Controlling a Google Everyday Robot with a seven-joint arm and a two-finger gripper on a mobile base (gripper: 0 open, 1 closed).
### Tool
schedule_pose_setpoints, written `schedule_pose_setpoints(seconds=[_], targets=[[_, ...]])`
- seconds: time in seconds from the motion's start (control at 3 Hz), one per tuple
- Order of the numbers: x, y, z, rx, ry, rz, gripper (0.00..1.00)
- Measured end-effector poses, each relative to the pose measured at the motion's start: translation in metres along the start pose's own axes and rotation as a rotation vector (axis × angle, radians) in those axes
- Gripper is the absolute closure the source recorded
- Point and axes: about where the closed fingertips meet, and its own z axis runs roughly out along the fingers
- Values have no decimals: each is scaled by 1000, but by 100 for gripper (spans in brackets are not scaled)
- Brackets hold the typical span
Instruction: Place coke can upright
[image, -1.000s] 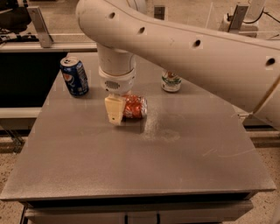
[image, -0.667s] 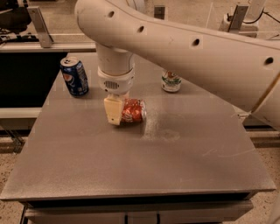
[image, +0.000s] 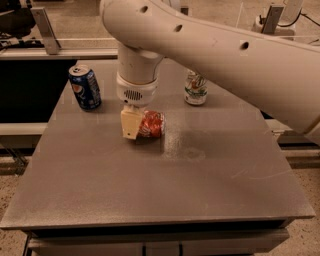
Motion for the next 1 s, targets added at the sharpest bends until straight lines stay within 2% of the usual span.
schedule_pose_setpoints(seconds=[0.33, 1.0], targets=[[0, -1, -5, -33, -81, -19, 100], [6, -4, -25, -145, -279, 14, 100]])
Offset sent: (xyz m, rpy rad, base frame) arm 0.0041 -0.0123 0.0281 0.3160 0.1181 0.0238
